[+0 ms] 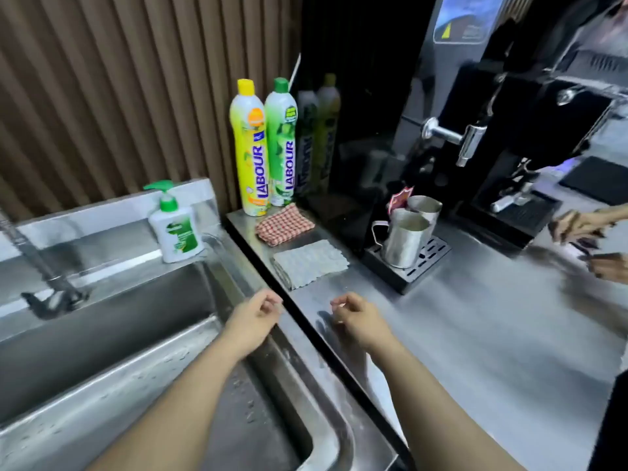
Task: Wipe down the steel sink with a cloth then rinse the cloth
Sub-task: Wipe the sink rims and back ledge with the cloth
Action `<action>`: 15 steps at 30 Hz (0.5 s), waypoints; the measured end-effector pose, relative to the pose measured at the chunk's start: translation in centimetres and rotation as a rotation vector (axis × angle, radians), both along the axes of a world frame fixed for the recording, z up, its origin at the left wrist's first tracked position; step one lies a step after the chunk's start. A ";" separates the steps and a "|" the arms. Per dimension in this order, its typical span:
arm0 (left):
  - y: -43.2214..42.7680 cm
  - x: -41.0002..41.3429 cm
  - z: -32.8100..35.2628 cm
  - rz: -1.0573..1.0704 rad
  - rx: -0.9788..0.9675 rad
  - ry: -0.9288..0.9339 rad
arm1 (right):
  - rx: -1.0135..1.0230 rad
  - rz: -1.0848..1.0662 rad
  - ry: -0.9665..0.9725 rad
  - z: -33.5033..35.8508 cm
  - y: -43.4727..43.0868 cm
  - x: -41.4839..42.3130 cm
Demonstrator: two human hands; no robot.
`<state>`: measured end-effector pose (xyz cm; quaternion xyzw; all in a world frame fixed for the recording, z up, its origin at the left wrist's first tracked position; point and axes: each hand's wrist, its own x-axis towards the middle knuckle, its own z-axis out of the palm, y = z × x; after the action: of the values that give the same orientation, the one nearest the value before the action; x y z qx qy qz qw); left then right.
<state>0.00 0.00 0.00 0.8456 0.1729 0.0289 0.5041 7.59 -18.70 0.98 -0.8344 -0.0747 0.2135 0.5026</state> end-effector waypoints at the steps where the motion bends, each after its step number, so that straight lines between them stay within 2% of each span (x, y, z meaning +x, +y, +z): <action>1: 0.1 1.8 -0.3 0.019 0.032 -0.038 | -0.006 -0.010 -0.038 -0.3 0.2 1.6; 5: 0.0 7.9 -0.6 0.033 0.299 -0.029 | -0.181 0.009 -0.153 -1.0 1.9 6.9; 9: 0.4 11.6 -1.5 0.034 0.631 0.099 | -0.258 -0.037 -0.192 -1.4 4.3 10.1; 15: 0.1 13.9 -0.7 0.130 0.681 0.220 | -0.466 -0.034 -0.195 -2.1 6.8 11.7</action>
<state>13.95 0.15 -0.74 0.9503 0.2602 0.0257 0.1691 19.33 -11.88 -1.08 -0.9455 -0.0576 0.1352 0.2905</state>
